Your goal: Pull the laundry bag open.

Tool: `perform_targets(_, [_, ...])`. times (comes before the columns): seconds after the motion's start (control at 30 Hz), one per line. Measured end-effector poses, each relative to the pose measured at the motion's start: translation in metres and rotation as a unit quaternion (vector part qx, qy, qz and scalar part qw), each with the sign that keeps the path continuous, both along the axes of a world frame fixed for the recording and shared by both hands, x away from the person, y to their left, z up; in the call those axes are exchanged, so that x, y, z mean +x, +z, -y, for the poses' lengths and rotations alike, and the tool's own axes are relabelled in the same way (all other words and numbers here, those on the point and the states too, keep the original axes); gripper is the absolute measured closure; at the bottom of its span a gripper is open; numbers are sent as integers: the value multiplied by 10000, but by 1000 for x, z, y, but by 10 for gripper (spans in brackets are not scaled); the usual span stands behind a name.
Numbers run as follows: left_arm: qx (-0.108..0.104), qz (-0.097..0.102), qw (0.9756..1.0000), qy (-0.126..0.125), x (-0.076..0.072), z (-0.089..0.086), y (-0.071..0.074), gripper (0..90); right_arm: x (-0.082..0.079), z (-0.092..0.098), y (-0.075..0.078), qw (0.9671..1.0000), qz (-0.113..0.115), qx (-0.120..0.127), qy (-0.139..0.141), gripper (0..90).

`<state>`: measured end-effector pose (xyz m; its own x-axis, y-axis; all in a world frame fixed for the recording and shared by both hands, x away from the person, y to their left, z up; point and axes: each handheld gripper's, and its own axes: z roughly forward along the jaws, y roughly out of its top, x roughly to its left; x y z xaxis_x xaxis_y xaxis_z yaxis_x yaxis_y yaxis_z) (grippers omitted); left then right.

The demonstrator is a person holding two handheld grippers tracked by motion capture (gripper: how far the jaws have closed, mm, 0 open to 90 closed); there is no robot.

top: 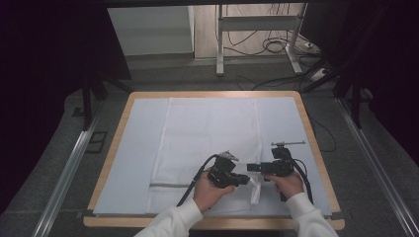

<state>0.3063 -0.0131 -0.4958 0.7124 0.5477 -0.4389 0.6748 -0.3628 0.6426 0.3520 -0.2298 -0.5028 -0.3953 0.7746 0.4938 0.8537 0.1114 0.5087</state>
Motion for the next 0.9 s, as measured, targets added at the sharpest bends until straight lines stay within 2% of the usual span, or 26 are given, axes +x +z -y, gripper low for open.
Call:
perform_targets(0.2, [26,17,10000,-33,0,0,0,863,1,-4,-5,9999,-109,43,42,327])
perform_targets(0.33, [44,16,10000,-37,0,2,-1,863,2,-5,-7,9998,-161,99,105,396])
perform_targets(0.47, [24,3,10000,-33,-1,3,-2,863,3,-5,-8,9995,-195,157,181,512])
perform_targets(0.63, [33,-6,10000,-31,0,4,-3,863,3,-5,-11,9987,-289,261,334,720])
perform_targets(0.73, [50,-12,10000,-24,0,4,-3,863,3,-5,-11,9984,-295,256,420,813])
perform_targets(0.83, [48,-17,10000,-22,0,5,-4,863,3,-6,-11,9982,-257,235,488,876])
perform_targets(0.9, [41,-18,10000,-17,0,5,-5,863,3,-6,-11,9982,-235,209,508,881])
